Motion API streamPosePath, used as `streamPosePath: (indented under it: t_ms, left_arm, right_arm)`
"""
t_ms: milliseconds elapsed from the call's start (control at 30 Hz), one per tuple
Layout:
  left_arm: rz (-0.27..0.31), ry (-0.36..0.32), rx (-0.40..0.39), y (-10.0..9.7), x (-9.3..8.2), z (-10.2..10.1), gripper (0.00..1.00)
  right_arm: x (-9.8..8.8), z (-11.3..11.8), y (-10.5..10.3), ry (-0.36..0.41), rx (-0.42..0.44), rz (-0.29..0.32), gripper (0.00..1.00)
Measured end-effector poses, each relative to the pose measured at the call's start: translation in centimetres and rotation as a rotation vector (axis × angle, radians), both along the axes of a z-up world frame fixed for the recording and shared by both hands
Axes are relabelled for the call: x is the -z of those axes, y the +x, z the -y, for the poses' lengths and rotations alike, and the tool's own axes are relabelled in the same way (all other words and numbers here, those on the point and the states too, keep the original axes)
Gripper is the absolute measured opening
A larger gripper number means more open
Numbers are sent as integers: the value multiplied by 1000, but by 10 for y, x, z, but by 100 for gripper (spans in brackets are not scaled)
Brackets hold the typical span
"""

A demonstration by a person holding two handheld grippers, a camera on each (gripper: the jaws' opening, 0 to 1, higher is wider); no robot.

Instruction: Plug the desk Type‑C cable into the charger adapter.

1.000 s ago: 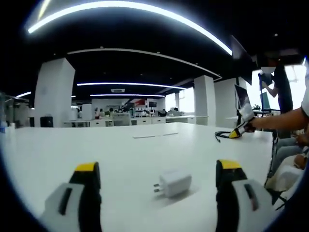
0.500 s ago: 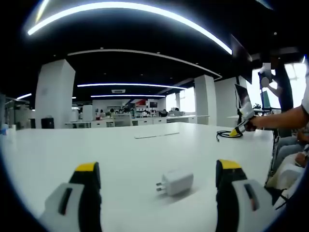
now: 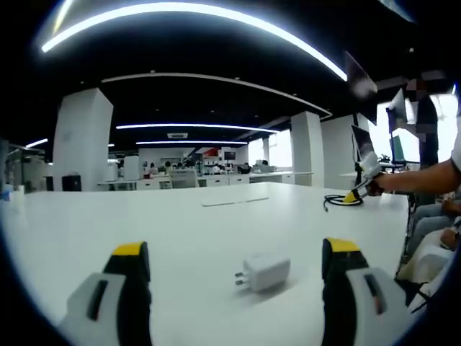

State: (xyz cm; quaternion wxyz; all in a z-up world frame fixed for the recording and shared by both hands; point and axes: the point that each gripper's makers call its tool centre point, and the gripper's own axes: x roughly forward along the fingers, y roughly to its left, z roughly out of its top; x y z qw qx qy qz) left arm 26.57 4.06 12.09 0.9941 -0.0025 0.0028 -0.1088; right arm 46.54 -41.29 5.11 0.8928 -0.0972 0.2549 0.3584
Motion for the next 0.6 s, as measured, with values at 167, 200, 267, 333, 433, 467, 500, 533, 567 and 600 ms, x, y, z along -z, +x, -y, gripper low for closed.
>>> streamPosePath:
  t_ms: [167, 200, 267, 333, 433, 467, 500, 533, 567, 600]
  left_arm:
    - [3, 6, -1, 0, -1, -1, 100]
    - [4, 8, -1, 0, -2, -1, 100]
    - [5, 12, 3, 0, -2, 0, 100]
    - [1, 10, 3, 0, -1, 0, 100]
    - [1, 1, 8, 0, -1, 1, 100]
    - [1, 1, 8, 0, -1, 1, 100]
    - [-1, 2, 9, 0, -1, 1, 100]
    - [-2, 3, 10, 0, -1, 1, 100]
    - [-3, 3, 11, 0, 0, 1, 100]
    - [-1, 4, 10, 0, -1, 1, 100]
  right_arm:
    - [-3, -3, -6, 5, -5, 9, 1]
    - [-3, -3, -7, 7, -5, 9, 1]
    - [-3, -3, -8, 9, -5, 6, 1]
    - [-2, -4, -9, 16, 0, -3, 1]
    - [-4, -3, -13, 36, 11, -14, 1]
    - [-4, -3, -14, 38, 12, -16, 1]
    - [-4, -4, -16, 40, 12, -18, 1]
    - [-4, -4, -17, 42, 13, -20, 1]
    - [-4, -5, -19, 44, 13, -22, 1]
    - [-4, -5, -20, 45, 13, -23, 1]
